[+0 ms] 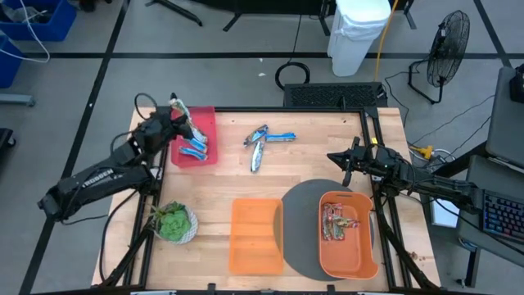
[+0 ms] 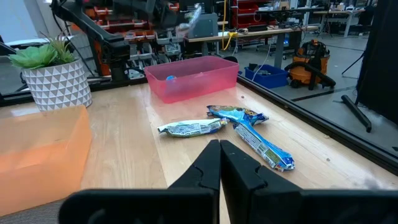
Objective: Pick and place Granola Bars by type
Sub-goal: Put the yellow granola bar into the red bin, then put the right blue granola bar into the left orange bin
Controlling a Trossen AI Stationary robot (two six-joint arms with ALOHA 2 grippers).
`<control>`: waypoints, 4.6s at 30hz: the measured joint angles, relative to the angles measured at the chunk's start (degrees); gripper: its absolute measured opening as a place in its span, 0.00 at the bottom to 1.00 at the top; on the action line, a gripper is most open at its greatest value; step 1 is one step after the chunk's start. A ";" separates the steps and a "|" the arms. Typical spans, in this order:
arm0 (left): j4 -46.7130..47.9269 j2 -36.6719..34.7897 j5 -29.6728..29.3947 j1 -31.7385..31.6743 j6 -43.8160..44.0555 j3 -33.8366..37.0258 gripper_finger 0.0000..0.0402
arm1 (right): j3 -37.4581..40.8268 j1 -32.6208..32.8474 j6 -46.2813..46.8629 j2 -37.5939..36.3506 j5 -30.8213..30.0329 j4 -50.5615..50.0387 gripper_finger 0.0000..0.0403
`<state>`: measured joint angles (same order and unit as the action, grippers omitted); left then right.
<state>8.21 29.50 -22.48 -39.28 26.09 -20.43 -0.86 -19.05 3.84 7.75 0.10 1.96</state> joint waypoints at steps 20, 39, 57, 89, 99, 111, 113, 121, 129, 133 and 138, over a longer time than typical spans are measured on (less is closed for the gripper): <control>25.31 35.27 9.23 -2.60 -2.86 -28.81 0.01 | 0.01 0.02 0.00 -0.01 0.00 0.00 0.00; 24.71 58.55 12.17 -5.91 0.15 -28.74 0.02 | 0.00 0.02 -0.01 -0.02 0.00 0.00 0.00; 25.68 52.60 13.92 -3.52 -5.16 -28.71 0.18 | 0.00 0.00 -0.02 -0.02 -0.01 0.00 0.00; -13.10 -3.33 16.48 34.49 -15.49 6.71 0.18 | 0.00 0.02 -0.02 -0.02 -0.02 0.00 0.00; -12.32 -11.75 15.17 40.24 -19.50 9.66 0.18 | 0.00 0.02 0.00 -0.02 0.00 0.00 0.00; -13.18 -20.81 14.36 40.56 -19.75 16.43 0.18 | 0.00 0.00 0.00 -0.02 0.00 0.00 0.00; -13.83 -22.17 14.36 40.56 -19.74 17.65 0.18 | 0.01 0.00 -0.01 -0.02 0.00 0.00 0.00; -12.60 -24.24 15.09 40.55 -18.66 19.87 0.18 | 0.00 0.00 -0.02 0.00 0.00 0.00 0.00; -11.44 -23.85 14.44 40.55 -18.63 19.85 0.18 | 0.00 0.01 0.00 -0.01 0.00 0.00 0.00; -11.47 -23.85 14.55 40.56 -18.05 19.83 0.18 | 0.01 0.00 -0.49 -0.02 -0.01 0.00 0.00; -11.45 -23.85 14.55 40.55 -18.23 19.83 0.18 | 0.00 0.02 -3.30 -0.02 0.00 0.00 0.00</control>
<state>-3.25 5.65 -7.92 1.27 7.86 -0.60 -0.86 -19.03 0.54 7.73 0.10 1.96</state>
